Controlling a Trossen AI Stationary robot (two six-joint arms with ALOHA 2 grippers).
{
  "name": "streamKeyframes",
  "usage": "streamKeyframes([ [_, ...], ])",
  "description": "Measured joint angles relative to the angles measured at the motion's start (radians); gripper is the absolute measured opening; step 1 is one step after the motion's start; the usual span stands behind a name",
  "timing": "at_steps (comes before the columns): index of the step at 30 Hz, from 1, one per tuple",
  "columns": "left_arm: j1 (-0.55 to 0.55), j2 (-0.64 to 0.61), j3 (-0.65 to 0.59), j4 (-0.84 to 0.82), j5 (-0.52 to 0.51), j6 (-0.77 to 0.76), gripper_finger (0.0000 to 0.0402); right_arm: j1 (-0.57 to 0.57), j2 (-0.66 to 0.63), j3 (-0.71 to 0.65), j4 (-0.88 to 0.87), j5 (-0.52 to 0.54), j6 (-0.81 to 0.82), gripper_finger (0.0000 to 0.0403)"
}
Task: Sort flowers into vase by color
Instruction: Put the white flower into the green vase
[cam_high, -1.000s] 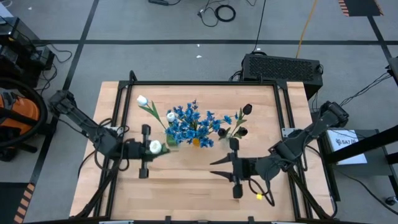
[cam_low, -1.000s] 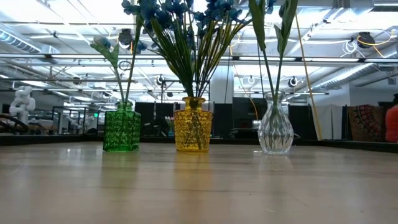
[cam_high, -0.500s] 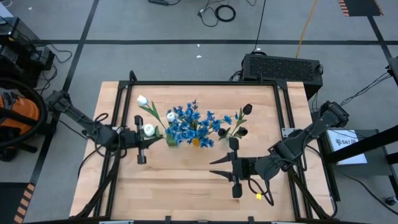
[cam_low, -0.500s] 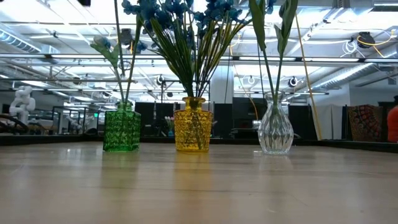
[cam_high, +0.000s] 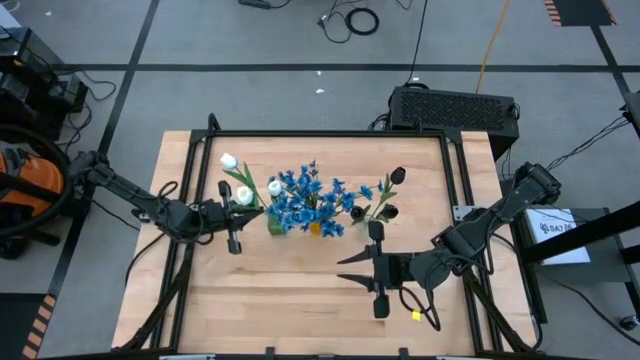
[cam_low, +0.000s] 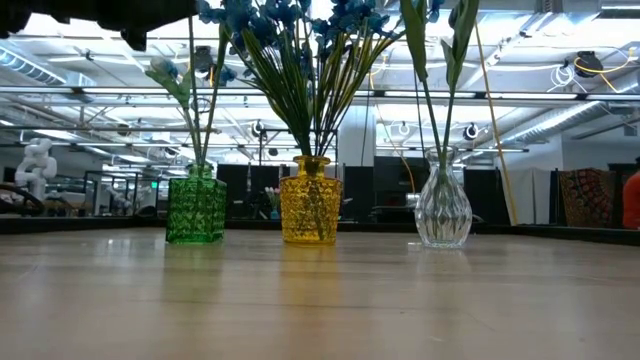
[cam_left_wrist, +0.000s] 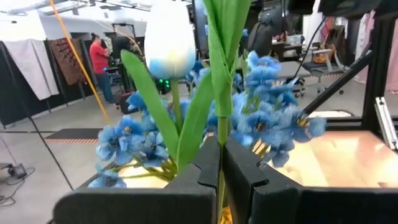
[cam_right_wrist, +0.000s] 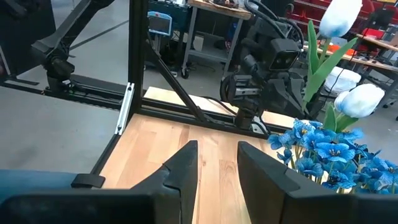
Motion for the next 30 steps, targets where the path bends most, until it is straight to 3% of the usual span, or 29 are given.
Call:
streamKeyframes([
  [19,0.013,0.003,-0.009,0.001,0.026,-0.001,0.0012,0.0,0.0,0.0,0.005,0.0,0.0,0.0105],
  [30,0.073,0.058,-0.009,-0.004,0.054,-0.047,0.0012,0.0,0.0,0.0,0.005,0.0,0.0,0.0105],
])
